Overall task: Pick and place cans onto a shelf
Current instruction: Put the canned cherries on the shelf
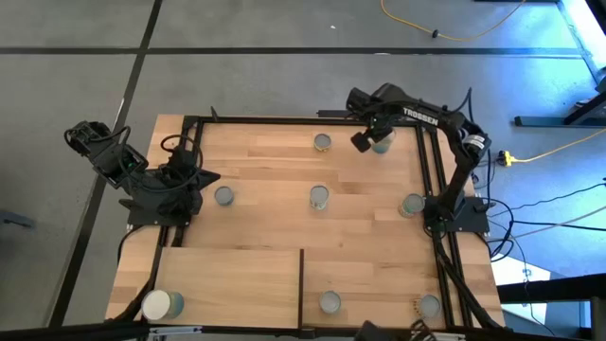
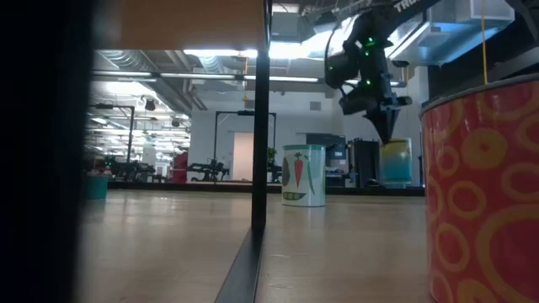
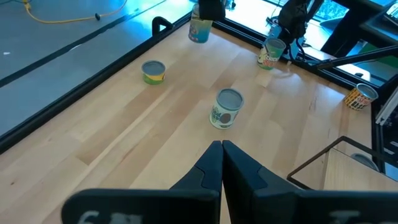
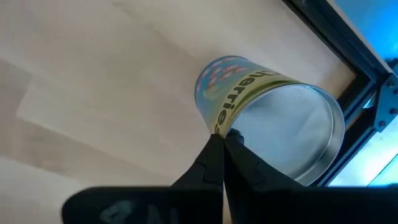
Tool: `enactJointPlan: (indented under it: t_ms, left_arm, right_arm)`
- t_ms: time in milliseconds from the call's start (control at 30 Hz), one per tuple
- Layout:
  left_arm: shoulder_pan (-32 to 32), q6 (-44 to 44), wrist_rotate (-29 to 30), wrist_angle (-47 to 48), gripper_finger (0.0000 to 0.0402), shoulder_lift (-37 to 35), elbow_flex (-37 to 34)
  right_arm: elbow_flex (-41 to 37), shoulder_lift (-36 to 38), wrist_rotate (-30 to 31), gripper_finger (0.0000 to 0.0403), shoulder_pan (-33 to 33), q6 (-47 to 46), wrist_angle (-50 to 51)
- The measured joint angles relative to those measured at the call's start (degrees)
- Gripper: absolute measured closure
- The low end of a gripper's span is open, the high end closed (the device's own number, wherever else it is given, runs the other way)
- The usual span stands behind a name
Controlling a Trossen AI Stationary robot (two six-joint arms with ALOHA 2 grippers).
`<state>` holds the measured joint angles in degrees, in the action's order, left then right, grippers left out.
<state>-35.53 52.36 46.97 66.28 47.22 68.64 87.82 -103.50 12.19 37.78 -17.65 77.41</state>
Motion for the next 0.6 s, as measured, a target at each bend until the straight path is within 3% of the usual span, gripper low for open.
enactJointPlan:
  t_ms: [600]
  left_arm:
    - [0.0, -0.52, -0.19, 0.23, 0.0401, 0.0, 0.0]
  right_arm:
    - [19.0, 0.17, 1.71, 0.0403, -15.28, -0.15, 8.65]
